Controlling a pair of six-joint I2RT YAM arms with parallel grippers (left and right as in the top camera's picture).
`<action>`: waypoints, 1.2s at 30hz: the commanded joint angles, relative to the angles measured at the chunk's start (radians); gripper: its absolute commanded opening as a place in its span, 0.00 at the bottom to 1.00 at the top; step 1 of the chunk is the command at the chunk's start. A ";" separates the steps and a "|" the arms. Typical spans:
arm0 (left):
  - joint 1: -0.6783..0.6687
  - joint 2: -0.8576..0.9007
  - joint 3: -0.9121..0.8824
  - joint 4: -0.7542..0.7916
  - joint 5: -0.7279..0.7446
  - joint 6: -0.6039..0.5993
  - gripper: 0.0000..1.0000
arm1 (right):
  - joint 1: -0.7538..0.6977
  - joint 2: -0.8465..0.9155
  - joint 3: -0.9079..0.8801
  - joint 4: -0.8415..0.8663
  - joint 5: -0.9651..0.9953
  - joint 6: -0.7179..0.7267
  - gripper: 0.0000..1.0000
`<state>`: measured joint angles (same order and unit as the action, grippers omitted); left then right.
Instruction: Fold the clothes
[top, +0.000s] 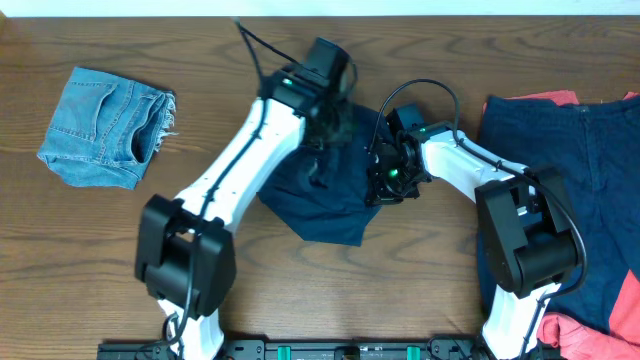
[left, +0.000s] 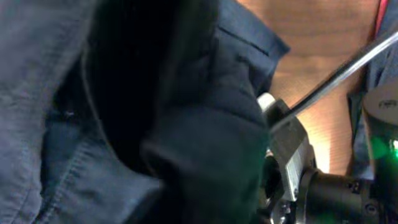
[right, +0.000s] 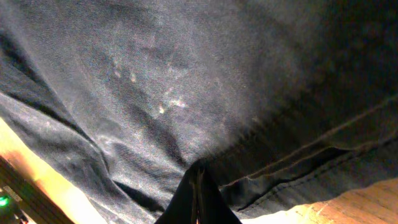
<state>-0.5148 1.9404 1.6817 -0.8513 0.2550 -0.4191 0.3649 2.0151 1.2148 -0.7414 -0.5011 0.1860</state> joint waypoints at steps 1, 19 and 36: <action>-0.033 0.001 0.009 -0.003 0.003 -0.024 0.29 | 0.015 0.098 -0.053 -0.014 0.147 0.000 0.01; -0.038 -0.145 0.005 -0.296 -0.249 0.142 0.57 | 0.000 0.077 -0.051 -0.045 0.154 -0.003 0.07; -0.007 -0.143 -0.042 -0.326 -0.249 0.142 0.44 | -0.035 -0.413 -0.051 0.077 0.145 0.038 0.05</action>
<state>-0.5262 1.7908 1.6691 -1.1847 0.0189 -0.2913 0.2974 1.6138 1.1606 -0.6891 -0.3649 0.2188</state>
